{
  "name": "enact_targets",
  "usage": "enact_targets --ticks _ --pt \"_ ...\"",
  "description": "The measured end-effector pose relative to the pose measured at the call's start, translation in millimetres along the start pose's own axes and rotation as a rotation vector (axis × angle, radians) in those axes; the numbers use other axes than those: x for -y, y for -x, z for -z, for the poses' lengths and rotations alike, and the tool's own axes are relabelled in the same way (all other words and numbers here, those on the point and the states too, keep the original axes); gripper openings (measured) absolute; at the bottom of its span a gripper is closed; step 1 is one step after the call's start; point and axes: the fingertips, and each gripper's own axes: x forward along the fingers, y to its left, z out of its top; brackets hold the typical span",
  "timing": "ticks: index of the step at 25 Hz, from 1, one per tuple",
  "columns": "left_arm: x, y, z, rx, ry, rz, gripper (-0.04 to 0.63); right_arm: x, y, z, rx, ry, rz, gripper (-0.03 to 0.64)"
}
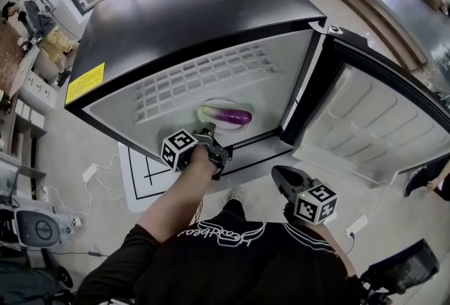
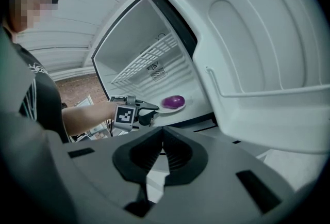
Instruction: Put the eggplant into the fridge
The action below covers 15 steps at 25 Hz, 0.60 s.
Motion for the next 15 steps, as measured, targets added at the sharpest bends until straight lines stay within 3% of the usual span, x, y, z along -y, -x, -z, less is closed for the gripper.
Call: enact_targets --ticks 10,15 --pt "-0.4 -3.9 -14.6 0.056 -0.053 -0.034 0.026 6.4 -0.9 -3.3 0.003 -0.004 0.013 0.008" --pt "-6.6 -1.6 -17.4 0.065 -0.122 -0.096 0.028 5.8 -1.9 -6.9 0.013 -0.006 0.011 0.008"
